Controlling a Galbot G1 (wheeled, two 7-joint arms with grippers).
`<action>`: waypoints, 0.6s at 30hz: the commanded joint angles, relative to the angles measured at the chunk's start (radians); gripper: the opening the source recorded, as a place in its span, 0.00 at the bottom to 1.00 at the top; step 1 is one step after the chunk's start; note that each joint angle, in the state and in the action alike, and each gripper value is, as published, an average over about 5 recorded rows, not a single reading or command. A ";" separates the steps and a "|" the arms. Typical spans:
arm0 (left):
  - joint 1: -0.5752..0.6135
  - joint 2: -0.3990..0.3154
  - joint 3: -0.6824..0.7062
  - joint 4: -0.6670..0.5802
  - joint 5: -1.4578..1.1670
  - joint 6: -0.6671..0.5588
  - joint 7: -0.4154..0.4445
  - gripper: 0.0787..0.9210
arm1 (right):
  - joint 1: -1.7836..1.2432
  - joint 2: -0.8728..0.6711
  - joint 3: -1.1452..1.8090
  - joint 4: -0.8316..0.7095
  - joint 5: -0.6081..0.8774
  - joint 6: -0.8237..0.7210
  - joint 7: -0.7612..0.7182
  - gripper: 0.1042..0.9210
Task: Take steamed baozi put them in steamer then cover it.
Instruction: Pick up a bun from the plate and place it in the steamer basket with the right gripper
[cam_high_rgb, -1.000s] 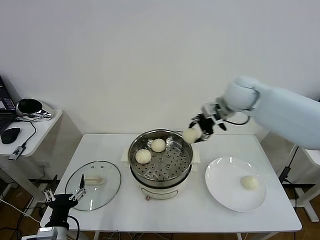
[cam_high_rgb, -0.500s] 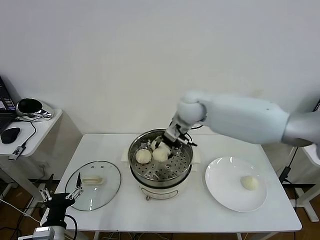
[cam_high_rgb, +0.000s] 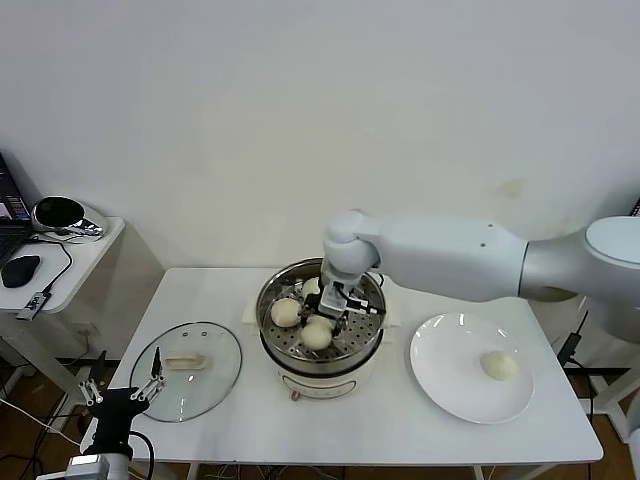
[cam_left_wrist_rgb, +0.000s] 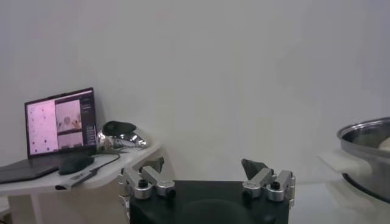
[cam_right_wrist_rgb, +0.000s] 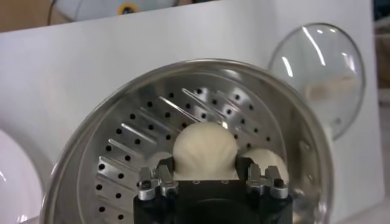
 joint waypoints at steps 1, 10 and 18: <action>-0.001 0.000 0.000 0.001 0.001 -0.001 0.000 0.88 | -0.017 0.024 -0.011 -0.005 -0.053 0.044 0.002 0.64; -0.003 0.003 0.000 -0.003 0.000 0.001 0.000 0.88 | 0.086 -0.025 0.016 0.034 0.020 -0.012 -0.016 0.86; -0.007 0.008 0.008 -0.014 0.000 0.002 0.001 0.88 | 0.231 -0.251 0.013 0.142 0.187 -0.393 -0.066 0.88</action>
